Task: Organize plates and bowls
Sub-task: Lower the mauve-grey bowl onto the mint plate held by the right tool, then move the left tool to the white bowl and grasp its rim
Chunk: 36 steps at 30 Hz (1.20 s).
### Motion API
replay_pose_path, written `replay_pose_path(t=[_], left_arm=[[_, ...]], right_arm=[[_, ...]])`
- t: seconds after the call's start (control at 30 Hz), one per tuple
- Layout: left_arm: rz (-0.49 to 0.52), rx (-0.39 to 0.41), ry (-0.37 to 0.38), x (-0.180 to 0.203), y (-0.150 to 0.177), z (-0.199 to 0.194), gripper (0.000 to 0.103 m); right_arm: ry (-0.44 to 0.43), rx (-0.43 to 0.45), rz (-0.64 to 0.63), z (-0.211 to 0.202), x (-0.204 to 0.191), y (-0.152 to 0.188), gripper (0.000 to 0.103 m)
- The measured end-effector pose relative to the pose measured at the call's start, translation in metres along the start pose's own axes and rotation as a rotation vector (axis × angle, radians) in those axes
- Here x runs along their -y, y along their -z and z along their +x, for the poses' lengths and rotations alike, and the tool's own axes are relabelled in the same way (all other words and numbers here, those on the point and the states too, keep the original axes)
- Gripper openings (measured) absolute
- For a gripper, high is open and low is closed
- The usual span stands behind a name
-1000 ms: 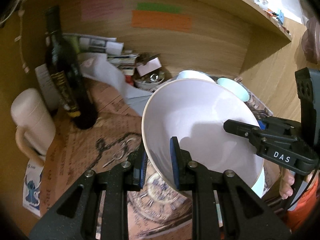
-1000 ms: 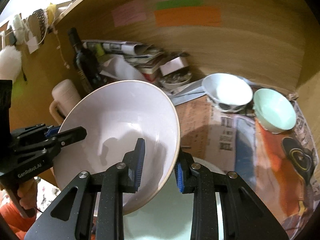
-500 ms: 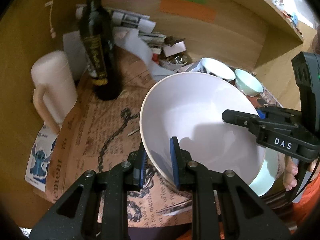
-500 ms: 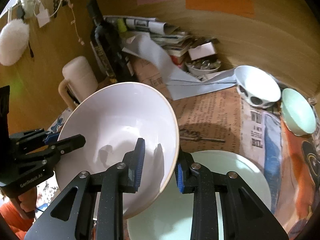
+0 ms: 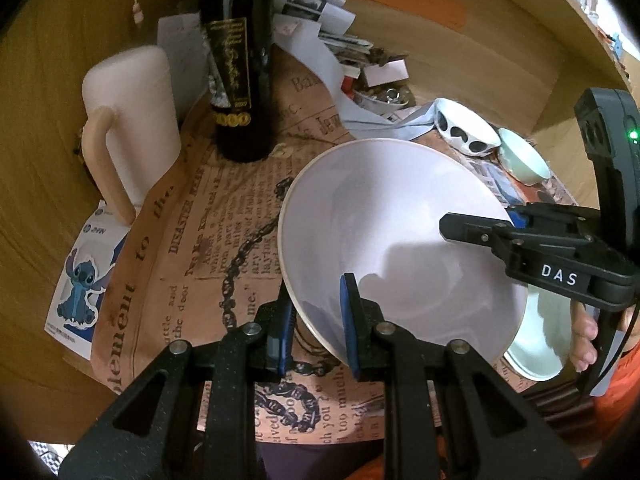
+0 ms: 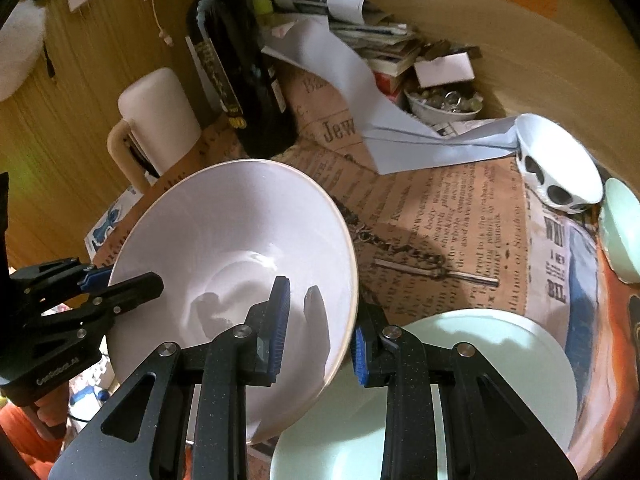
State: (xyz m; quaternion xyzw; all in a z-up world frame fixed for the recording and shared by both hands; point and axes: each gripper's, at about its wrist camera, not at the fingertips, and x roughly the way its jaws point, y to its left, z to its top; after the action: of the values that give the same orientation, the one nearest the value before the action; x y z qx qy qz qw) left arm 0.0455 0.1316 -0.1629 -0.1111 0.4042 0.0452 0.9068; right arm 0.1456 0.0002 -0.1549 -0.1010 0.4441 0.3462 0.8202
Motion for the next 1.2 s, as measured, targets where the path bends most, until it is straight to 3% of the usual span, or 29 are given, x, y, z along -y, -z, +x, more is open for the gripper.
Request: replay_pose_path(t=[0.67, 0.8, 0.93, 1.1, 1.2], left_arm=[[-0.005, -0.018, 0.002, -0.010, 0.000, 0.016, 0.025], [0.009, -0.011, -0.010, -0.008, 0.000, 0.013, 0.034], [0.020, 0.057, -0.057, -0.007, -0.005, -0.006, 0.056], [0.028, 0.133, -0.073, 0.000, -0.019, -0.030, 0.063], [0.038, 0.176, -0.067, 0.009, -0.028, -0.041, 0.071]], right_arm=[[0.017, -0.064, -0.044, 0.029, -0.003, -0.004, 0.025], [0.040, -0.032, -0.062, 0.019, -0.004, -0.003, 0.027], [0.058, 0.052, -0.068, -0.007, 0.000, -0.004, 0.046], [0.097, 0.157, -0.060, -0.046, 0.012, -0.005, 0.050], [0.124, 0.213, -0.029, -0.065, 0.026, -0.007, 0.060]])
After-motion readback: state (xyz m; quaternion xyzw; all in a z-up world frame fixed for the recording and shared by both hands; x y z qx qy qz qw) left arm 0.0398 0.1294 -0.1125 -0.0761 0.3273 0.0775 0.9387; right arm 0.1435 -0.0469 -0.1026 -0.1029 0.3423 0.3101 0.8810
